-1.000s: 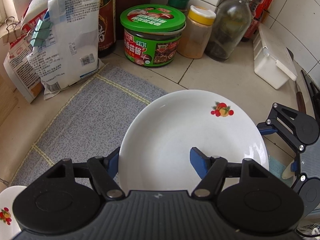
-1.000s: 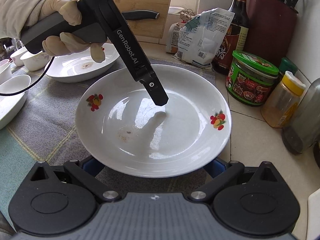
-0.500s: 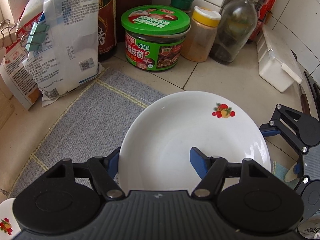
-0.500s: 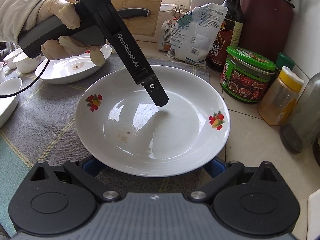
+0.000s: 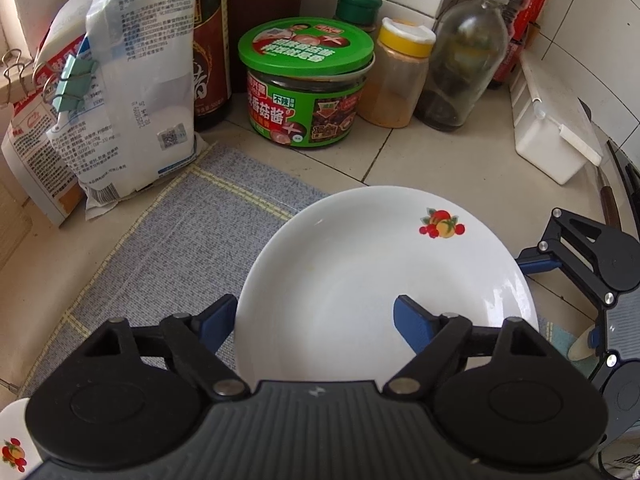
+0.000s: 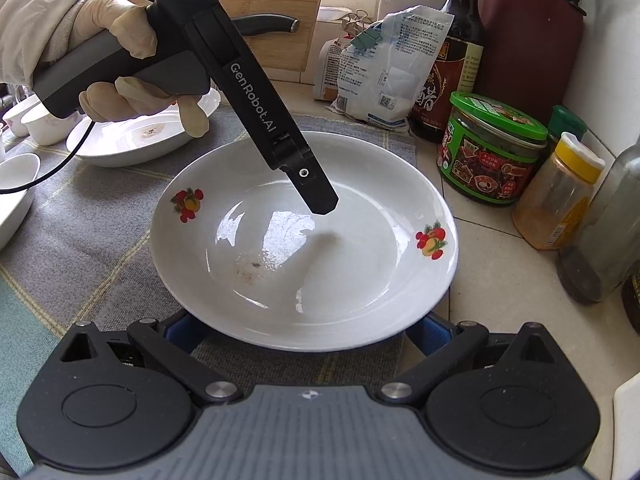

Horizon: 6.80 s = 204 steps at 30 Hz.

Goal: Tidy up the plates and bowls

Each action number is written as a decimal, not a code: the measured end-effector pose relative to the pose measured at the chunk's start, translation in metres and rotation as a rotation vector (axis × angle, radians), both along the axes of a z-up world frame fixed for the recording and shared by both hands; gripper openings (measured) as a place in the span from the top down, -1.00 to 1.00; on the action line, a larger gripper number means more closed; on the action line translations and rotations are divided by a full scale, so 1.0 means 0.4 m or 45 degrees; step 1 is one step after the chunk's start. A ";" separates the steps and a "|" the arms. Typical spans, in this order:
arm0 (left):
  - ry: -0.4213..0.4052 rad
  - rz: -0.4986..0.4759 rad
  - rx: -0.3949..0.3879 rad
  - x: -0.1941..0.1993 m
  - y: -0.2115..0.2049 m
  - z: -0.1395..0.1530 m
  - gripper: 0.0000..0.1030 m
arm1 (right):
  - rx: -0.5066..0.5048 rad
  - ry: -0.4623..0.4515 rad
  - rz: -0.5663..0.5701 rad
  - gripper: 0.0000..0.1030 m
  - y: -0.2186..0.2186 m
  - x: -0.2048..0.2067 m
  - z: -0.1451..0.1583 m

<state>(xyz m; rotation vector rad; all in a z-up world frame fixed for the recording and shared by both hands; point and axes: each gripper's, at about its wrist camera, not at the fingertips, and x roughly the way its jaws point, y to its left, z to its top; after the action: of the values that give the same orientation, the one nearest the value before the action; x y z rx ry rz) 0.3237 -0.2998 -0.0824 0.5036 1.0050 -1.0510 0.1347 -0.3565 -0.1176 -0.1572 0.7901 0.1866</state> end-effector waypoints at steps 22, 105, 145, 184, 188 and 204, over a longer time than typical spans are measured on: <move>-0.199 0.056 -0.190 -0.185 0.159 0.167 -0.75 | 0.096 0.027 -0.277 -1.00 0.034 -0.107 0.060; -0.269 0.430 -0.129 -0.583 0.909 -0.042 -0.96 | 0.156 0.258 0.199 -1.00 0.643 -0.044 0.065; -0.290 0.367 -0.154 -0.586 0.911 -0.040 -0.96 | 0.441 0.581 0.344 -1.00 0.617 0.130 0.066; -0.350 0.294 -0.143 -0.599 0.908 -0.031 -0.93 | 0.477 0.735 0.301 -1.00 0.624 0.189 0.055; -0.343 0.293 -0.150 -0.598 0.910 -0.030 -0.93 | 0.462 0.732 0.299 -1.00 0.623 0.185 0.057; -0.361 0.275 -0.148 -0.581 0.870 -0.001 -0.93 | 0.473 0.666 0.298 -1.00 0.585 0.168 0.098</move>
<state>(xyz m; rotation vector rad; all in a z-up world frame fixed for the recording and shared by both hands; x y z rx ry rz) 0.0913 0.0482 -0.0828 0.4244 0.7252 -0.8134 0.2021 -0.1225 -0.0785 0.1612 1.2403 0.6078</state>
